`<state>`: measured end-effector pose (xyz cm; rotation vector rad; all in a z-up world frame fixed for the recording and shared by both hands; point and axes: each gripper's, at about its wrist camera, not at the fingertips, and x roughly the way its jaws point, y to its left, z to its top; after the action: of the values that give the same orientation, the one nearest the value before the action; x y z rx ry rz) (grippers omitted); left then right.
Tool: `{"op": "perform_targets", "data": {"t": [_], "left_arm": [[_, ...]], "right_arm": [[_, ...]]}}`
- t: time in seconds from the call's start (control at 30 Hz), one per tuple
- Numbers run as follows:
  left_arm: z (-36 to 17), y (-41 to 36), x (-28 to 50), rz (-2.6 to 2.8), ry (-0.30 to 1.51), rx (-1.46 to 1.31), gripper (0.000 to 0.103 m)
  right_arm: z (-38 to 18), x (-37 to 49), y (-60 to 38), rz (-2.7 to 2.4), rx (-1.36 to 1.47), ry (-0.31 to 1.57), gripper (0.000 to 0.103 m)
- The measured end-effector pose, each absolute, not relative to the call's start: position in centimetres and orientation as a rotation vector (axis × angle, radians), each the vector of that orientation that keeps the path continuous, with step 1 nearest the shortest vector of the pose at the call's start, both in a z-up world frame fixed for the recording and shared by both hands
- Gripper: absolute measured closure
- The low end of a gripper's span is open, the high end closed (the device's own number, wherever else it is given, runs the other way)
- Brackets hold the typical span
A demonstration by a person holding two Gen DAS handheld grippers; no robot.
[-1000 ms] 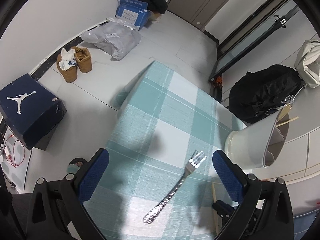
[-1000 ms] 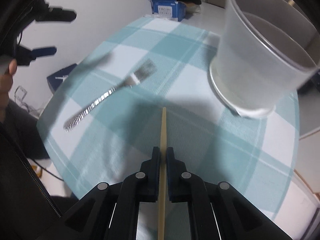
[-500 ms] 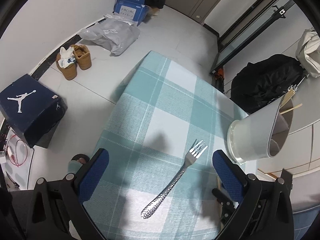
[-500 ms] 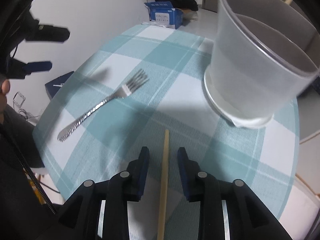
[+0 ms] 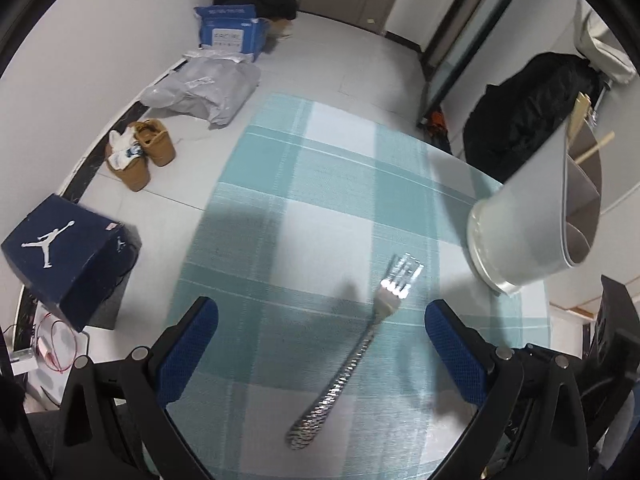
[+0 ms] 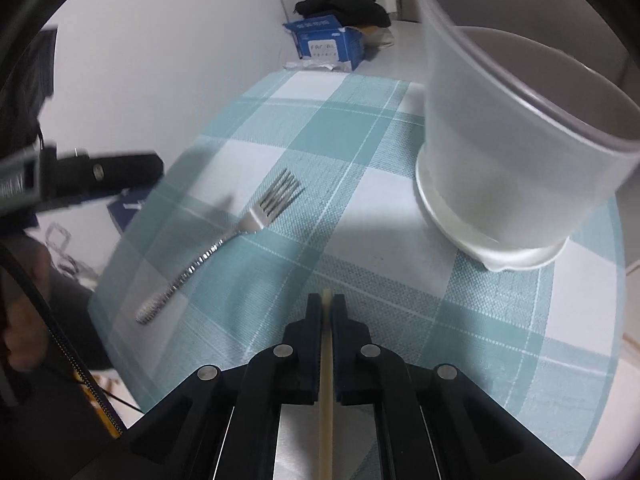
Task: Organize utensils
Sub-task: 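Close the right tool on the last chopstick while the left tool lowers to the fork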
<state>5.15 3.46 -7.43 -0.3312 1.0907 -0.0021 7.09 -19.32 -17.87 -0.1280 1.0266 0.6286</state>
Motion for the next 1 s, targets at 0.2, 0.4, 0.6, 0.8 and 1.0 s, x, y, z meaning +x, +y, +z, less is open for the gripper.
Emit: {"op": "perform_targets", "data": {"t": [0.2, 0.4, 0.6, 0.8, 1.0], "left_arm": [[-7.5, 2.4, 5.6, -0.014, 1.113, -0.314, 0.002], [-7.4, 0.0, 6.6, -0.046, 1.119, -0.237, 0.002], [-7.4, -2.2, 7.2, -0.056, 1.118, -0.119, 0.002], [-8.2, -2.9, 7.5, -0.06, 1.15, -0.086, 0.002], [-9.6, -2.5, 8.6, -0.062, 1.202, -0.105, 0.024]], "right_arm": [[-15.7, 7.3, -21.7, 0.695, 0.063, 0.961, 0.099], [-13.4, 7.6, -25.1, 0.726, 0.265, 0.873, 0.099], [-12.6, 8.0, -28.4, 0.734, 0.406, 0.819, 0.099], [-13.1, 8.4, -31.4, 0.734, 0.558, 0.81, 0.099], [-12.4, 7.7, -32.2, 0.749, 0.555, 0.781, 0.099]]}}
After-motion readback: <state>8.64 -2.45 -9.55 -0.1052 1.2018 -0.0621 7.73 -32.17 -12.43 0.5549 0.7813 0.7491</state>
